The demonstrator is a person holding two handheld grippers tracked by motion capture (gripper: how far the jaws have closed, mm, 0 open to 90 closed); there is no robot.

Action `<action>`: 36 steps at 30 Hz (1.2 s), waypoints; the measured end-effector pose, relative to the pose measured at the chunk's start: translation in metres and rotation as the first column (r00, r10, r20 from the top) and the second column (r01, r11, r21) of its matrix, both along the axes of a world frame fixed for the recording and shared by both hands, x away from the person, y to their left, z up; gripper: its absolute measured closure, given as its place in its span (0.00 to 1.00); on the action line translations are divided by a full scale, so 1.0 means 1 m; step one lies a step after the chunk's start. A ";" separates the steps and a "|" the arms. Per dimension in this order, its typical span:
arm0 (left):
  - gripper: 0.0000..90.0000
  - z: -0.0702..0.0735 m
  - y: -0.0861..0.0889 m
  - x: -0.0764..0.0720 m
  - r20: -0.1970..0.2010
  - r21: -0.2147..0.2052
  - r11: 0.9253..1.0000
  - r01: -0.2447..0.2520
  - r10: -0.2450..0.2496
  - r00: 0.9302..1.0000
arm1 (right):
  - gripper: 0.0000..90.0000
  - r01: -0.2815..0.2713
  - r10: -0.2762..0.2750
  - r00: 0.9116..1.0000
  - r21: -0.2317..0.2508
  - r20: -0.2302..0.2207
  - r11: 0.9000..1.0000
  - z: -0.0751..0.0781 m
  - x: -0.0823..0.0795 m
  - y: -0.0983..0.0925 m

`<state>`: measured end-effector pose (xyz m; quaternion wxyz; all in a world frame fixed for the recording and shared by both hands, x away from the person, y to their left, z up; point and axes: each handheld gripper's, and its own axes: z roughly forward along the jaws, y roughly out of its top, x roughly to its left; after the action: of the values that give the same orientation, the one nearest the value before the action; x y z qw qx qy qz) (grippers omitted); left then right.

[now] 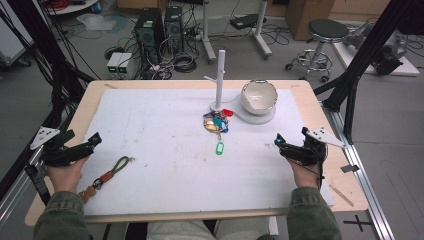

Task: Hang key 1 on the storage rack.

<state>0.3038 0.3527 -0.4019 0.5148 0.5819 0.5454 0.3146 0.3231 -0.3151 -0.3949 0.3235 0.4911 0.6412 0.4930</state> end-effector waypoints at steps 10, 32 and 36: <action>0.02 0.000 0.001 0.000 -0.001 0.001 1.000 -0.008 0.008 1.000 | 0.01 -0.012 0.012 1.000 -0.011 -0.009 1.000 -0.001 0.000 0.002; 0.02 0.001 -0.004 0.000 -0.021 -0.025 0.999 0.033 -0.033 0.999 | 0.01 -0.039 0.038 0.999 -0.027 -0.030 0.999 -0.003 0.001 0.006; 0.02 0.001 -0.007 0.000 -0.033 -0.022 0.998 0.050 -0.051 0.998 | 0.01 -0.041 0.040 0.999 -0.028 -0.031 0.999 -0.003 0.002 0.006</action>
<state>0.3040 0.3461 -0.4011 0.5197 0.5950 0.5424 0.2859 0.3246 -0.3096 -0.3978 0.3106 0.4808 0.6628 0.4828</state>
